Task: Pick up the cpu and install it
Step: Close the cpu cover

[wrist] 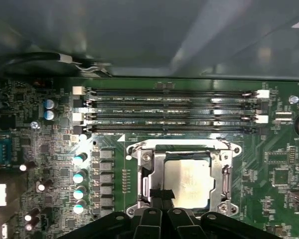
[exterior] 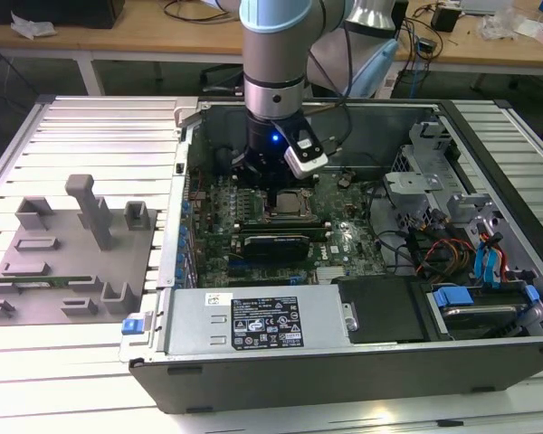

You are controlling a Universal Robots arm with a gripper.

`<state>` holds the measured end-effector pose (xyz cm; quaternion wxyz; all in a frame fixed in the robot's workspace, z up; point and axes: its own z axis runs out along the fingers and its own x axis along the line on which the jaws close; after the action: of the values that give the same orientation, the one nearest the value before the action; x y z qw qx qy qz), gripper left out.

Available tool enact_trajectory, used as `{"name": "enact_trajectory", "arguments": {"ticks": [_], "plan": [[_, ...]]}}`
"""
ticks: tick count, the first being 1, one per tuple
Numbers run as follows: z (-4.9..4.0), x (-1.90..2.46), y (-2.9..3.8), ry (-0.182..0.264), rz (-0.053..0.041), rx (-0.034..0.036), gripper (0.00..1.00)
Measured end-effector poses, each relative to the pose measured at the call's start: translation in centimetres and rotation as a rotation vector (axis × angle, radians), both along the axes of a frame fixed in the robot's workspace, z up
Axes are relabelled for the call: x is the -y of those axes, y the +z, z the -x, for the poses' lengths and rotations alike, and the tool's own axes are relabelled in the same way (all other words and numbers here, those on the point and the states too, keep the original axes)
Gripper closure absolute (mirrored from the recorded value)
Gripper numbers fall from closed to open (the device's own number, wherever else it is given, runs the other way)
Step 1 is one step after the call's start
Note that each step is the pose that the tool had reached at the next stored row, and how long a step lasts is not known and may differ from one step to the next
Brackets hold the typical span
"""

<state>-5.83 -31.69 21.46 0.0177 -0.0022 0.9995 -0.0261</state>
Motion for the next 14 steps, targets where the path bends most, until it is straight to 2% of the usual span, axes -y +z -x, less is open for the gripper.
{"name": "enact_trajectory", "arguments": {"ticks": [1, 4, 5, 6, 8, 14], "plan": [[-0.01, 0.0, 0.0, 0.0, 0.0002, -0.013, 0.89], [-0.01, 0.0, -0.01, 0.0, 0.0001, -0.0137, 0.89], [-0.02, 0.0, -0.01, 0.0, -0.0032, -0.0137, 0.89], [-0.02, 0.0, -0.02, 0.0, -0.0149, -0.0135, 0.89], [-0.01, -0.01, -0.05, 0.0, -0.022, -0.0136, 0.89], [0.01, 0.0, -0.58, 0.0, -0.0289, -0.0139, 0.89]]}}
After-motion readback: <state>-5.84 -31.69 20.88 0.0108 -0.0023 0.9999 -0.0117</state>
